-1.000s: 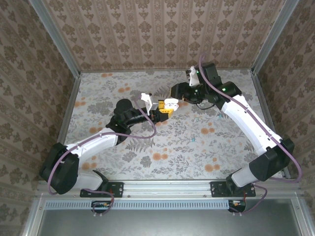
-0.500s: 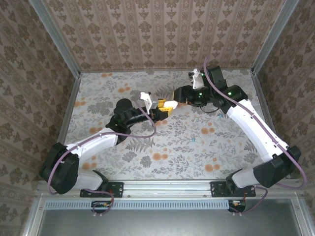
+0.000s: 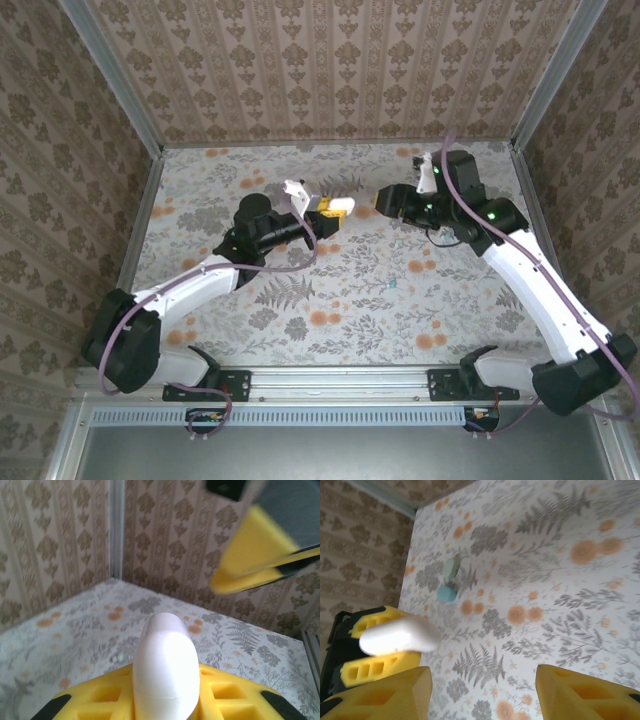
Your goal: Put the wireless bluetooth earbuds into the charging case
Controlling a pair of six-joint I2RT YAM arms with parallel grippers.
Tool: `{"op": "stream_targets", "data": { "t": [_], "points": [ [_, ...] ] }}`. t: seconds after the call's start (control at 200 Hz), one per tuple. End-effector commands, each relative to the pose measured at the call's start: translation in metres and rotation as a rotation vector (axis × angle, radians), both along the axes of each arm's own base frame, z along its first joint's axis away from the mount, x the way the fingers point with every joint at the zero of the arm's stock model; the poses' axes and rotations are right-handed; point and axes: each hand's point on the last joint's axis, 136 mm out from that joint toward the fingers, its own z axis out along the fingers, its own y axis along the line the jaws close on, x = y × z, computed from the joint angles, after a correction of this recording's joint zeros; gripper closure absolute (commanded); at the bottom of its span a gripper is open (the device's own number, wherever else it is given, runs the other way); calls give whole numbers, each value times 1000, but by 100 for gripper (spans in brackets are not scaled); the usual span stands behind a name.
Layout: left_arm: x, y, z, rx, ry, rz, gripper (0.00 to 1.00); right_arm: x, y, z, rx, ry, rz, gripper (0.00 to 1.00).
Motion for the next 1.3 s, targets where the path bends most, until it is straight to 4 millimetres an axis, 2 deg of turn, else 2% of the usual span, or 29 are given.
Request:
{"op": "stream_targets", "data": {
  "t": [0.0,0.185,0.36,0.48,0.665,0.8,1.025,1.295],
  "points": [
    [27,5,-35,58,248,83,72,4,-23,0,19,-33,-122,41],
    [51,-5,-92,135,549,101,73,-4,-37,-17,50,-7,-176,41],
    [73,-20,-145,227,814,141,73,-10,-38,-34,77,27,-186,41],
    [88,-27,-175,256,939,176,73,-12,-36,-42,88,53,-180,41],
    [112,-28,-199,232,1056,232,71,-14,-34,-51,99,86,-182,41],
    [125,-26,-213,245,1103,253,70,-12,-34,-50,119,72,-192,41],
    [142,-25,-222,266,1137,278,69,-10,-30,-57,154,88,-198,42],
    [150,-24,-236,279,1179,327,65,-4,-23,-59,168,115,-175,42]
  ]
}}
